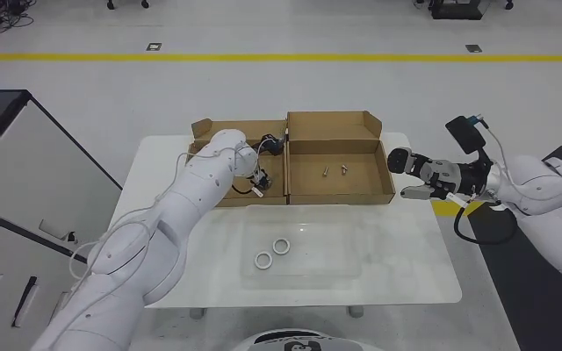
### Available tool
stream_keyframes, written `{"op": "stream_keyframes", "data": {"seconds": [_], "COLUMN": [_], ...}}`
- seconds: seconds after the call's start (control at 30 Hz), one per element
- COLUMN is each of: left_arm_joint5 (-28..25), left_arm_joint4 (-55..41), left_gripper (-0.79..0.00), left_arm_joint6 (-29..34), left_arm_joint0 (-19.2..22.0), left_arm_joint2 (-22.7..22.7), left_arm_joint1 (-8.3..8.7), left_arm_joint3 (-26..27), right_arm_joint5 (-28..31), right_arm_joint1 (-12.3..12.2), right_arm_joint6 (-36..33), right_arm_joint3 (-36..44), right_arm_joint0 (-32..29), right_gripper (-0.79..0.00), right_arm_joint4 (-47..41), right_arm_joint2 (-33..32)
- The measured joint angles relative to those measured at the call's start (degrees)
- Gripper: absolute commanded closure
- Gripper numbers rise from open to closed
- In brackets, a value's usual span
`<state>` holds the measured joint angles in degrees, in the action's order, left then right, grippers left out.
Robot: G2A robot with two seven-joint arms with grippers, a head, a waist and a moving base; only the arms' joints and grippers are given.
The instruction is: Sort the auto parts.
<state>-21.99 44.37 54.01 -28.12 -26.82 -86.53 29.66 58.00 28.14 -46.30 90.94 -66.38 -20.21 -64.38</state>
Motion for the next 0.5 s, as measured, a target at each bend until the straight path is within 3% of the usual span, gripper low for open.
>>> {"op": "stream_keyframes", "data": {"seconds": [0.23,0.5], "left_arm_joint5": [-0.65,-2.05], "left_arm_joint4": [-0.67,-1.11], "left_gripper": [-0.785,-0.785], "left_arm_joint6": [-1.78,-2.1], "left_arm_joint0": [1.72,4.48], "left_arm_joint2": [-0.79,-2.91], "left_arm_joint1": [-1.01,-0.45], "left_arm_joint3": [-2.28,-1.27], "right_arm_joint5": [0.0,0.0], "right_arm_joint1": [0.0,0.0], "right_arm_joint6": [0.0,0.0], "right_arm_joint3": [0.0,0.0], "right_arm_joint0": [0.0,0.0], "right_gripper": [-0.785,-0.785], "right_arm_joint4": [0.0,0.0], "right_arm_joint2": [0.0,0.0]}}
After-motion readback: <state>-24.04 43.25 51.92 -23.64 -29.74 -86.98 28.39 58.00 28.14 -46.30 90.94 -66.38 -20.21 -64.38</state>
